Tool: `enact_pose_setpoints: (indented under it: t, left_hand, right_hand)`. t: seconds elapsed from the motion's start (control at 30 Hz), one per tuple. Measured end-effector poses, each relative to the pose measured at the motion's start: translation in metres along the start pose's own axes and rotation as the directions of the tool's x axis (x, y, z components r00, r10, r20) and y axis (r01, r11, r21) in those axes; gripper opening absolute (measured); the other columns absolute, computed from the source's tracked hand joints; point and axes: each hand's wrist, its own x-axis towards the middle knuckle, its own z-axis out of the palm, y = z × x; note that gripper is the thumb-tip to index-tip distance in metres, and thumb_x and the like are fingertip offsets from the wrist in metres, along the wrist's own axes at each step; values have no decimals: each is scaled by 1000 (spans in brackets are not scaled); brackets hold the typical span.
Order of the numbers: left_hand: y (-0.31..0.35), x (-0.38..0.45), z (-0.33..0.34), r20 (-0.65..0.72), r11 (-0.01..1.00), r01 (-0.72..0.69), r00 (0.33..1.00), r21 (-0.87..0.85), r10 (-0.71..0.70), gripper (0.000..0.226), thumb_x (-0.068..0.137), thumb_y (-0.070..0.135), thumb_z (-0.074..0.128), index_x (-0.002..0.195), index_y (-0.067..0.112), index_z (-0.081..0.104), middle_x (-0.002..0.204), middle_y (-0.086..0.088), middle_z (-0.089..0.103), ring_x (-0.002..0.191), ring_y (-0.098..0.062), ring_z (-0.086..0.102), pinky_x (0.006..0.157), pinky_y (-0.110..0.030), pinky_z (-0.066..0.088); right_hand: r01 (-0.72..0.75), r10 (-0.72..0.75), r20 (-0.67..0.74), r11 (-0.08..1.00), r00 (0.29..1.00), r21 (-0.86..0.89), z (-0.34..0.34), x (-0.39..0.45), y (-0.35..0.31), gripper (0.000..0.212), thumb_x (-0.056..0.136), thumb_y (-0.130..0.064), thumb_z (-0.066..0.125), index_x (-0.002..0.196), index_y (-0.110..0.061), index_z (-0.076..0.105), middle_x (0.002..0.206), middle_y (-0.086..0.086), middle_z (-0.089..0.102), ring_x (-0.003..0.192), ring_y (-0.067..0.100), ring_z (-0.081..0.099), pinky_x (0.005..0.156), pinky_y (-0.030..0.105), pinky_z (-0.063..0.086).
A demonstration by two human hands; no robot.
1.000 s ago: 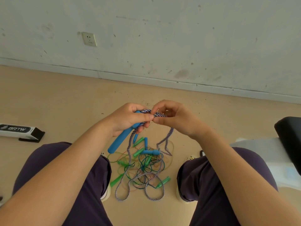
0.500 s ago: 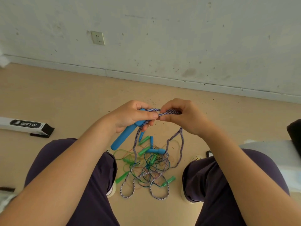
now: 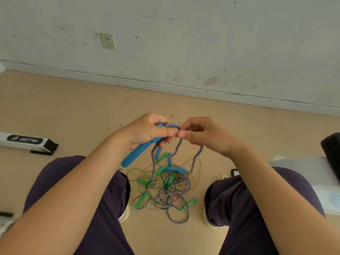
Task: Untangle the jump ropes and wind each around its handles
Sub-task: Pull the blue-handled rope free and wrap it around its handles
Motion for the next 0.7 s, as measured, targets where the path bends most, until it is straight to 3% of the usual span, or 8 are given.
enact_pose_setpoints:
  t: [0.1, 0.2, 0.3, 0.37, 0.47, 0.53, 0.6, 0.7]
  left_hand:
    - [4, -1, -3, -4, 1000, -14, 1000, -7, 14, 13, 94, 14, 64, 93, 4, 71, 71, -4, 65, 55, -14, 55, 59, -27, 50]
    - [7, -2, -19, -102, 998, -12, 995, -56, 6, 22, 94, 15, 64, 104, -3, 70, 71, -4, 65, 54, -14, 54, 57, -27, 49]
    - [2, -3, -31, -143, 998, 11, 990, 59, -3, 16, 92, 16, 67, 99, 2, 72, 70, -3, 66, 56, -14, 55, 58, -28, 49]
    - [0, -4, -29, -137, 991, 27, 990, 135, -8, 12, 91, 18, 70, 93, 6, 73, 69, -2, 66, 57, -14, 55, 59, -28, 50]
    - [-2, -1, -17, -118, 993, 18, 993, 117, -4, 9, 91, 17, 70, 91, 8, 72, 65, 1, 63, 56, -13, 53, 57, -26, 49]
    - [-2, 1, -7, -66, 993, 9, 998, 116, -2, 9, 92, 15, 69, 92, 7, 72, 65, 1, 62, 56, -13, 53, 56, -25, 48]
    - [-1, 2, -3, -27, 993, 10, 1000, 120, -6, 11, 92, 15, 68, 97, 5, 72, 68, 0, 64, 57, -13, 54, 57, -25, 49]
    - [3, -2, -17, -42, 994, 19, 999, 105, -15, 13, 91, 16, 68, 98, 6, 72, 73, -1, 67, 60, -12, 57, 60, -26, 51]
  right_hand:
    - [42, -42, -68, 999, 997, -7, -1, 4, 2, 21, 83, -39, 67, 84, -18, 69, 55, -10, 41, 51, 6, 33, 50, 20, 29]
    - [105, -84, -284, 993, 955, 60, -15, 6, 7, 13, 95, -21, 62, 82, -18, 64, 59, -4, 48, 56, 16, 40, 54, 28, 36]
    - [88, -52, -389, 993, 920, 75, -25, 4, 10, 15, 97, -20, 59, 85, -12, 63, 62, 0, 54, 58, 17, 45, 58, 30, 40]
    - [47, -28, -285, 997, 958, 60, -25, 2, 9, 21, 95, -27, 61, 88, -8, 64, 65, 1, 57, 59, 16, 49, 60, 27, 43]
    - [-26, 26, -36, 1000, 999, 1, -10, 1, 7, 38, 85, -42, 64, 93, -5, 67, 66, 0, 59, 59, 14, 51, 60, 25, 45]
    - [-56, 58, 70, 998, 996, -41, 2, 2, 6, 30, 90, -38, 64, 88, -8, 68, 60, -3, 53, 54, 13, 46, 56, 25, 41]
    - [-62, 64, 92, 998, 994, -28, 7, 4, 5, 24, 96, -28, 60, 80, -11, 66, 55, -7, 44, 50, 10, 36, 51, 23, 34]
    - [14, -12, -37, 998, 999, 67, -1, 4, 4, 25, 99, -23, 54, 78, -12, 60, 57, -4, 41, 50, 9, 34, 49, 21, 31]
